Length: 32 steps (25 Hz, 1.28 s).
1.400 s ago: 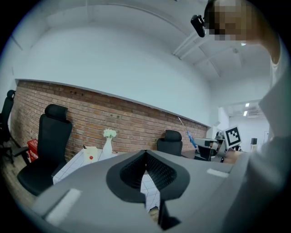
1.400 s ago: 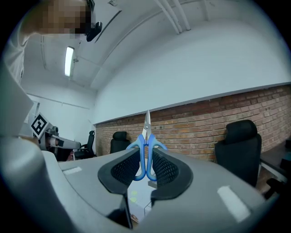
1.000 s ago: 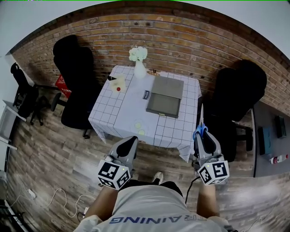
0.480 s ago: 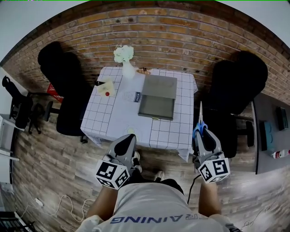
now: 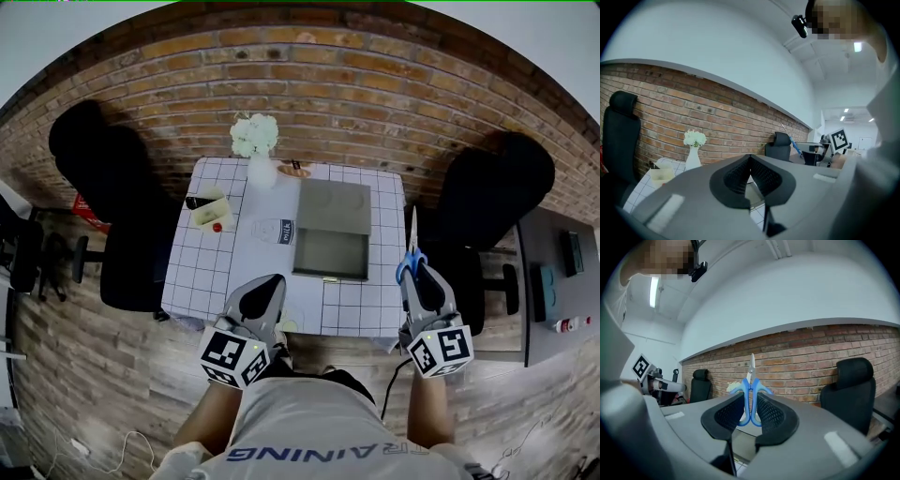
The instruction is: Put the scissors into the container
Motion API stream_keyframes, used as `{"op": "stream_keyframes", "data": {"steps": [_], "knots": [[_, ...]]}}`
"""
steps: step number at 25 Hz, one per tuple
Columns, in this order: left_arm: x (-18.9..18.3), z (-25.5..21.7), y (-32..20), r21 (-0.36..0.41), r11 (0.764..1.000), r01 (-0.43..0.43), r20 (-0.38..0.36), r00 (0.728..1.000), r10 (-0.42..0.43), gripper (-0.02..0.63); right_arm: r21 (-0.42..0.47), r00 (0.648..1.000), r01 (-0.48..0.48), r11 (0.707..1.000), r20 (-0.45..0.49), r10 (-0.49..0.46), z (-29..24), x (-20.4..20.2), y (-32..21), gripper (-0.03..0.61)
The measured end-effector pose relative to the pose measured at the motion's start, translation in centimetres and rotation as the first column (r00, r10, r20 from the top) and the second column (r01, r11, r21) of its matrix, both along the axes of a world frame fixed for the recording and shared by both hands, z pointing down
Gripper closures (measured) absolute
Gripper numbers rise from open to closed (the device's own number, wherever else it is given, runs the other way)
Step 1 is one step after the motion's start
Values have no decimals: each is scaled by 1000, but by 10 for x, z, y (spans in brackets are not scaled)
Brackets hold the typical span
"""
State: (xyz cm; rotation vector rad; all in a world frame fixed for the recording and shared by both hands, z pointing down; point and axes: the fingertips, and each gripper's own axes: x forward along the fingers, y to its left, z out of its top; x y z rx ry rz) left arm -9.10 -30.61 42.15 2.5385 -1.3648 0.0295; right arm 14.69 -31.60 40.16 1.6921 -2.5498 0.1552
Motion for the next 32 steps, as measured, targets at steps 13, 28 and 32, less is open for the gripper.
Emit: {"op": "stream_keyframes", "data": {"steps": [13,28,32], "knots": [[-59,36,-73,-100,993,-55,-31,998,53,615,-128,998,-7,992,-60,0,41,-75,-56,474],[-39,58,-85,-181,983,38,12,999,-36,615,-380,988,87,921,-87,-129,156,-69,-101,474],[-41,66,-80,-206,975,81,23,997,-78,615,-480,973,133,867,-104,-207,204,-78,-105,474]]}}
